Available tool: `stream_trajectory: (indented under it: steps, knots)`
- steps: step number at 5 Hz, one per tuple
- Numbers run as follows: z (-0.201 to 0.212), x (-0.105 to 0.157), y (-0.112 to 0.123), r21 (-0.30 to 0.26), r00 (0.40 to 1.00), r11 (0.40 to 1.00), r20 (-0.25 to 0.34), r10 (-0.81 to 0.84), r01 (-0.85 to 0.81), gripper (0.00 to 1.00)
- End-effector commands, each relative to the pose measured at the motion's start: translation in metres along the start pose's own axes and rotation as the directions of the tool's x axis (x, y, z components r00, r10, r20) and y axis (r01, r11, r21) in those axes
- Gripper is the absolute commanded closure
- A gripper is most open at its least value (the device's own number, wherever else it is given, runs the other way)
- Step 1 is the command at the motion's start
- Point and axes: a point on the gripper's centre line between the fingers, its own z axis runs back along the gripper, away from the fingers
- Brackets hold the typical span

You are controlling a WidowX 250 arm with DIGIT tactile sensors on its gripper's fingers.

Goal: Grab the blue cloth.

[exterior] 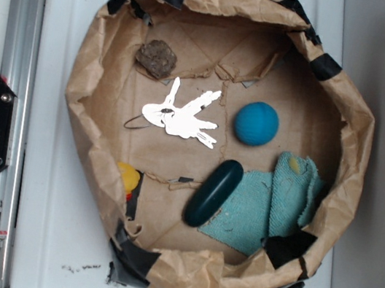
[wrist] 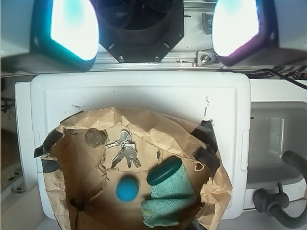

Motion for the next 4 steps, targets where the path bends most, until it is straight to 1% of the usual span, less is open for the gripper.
stream_trajectory:
  steps: [1, 2, 3, 4]
  knots:
    - [0.000, 0.000, 0.000, 0.000, 1.000, 1.000, 0.000, 0.000, 0.000, 0.00]
    - [-0.032, 0.047, 0.009, 0.106, 0.982, 0.988, 0.163, 0.093, -0.111, 0.00]
    - [-0.053, 0.091, 0.013, 0.104, 0.964, 0.990, 0.259, 0.061, -0.090, 0.00]
    - [-0.100, 0.132, 0.004, 0.075, 0.969, 0.997, 0.245, -0.043, 0.025, 0.00]
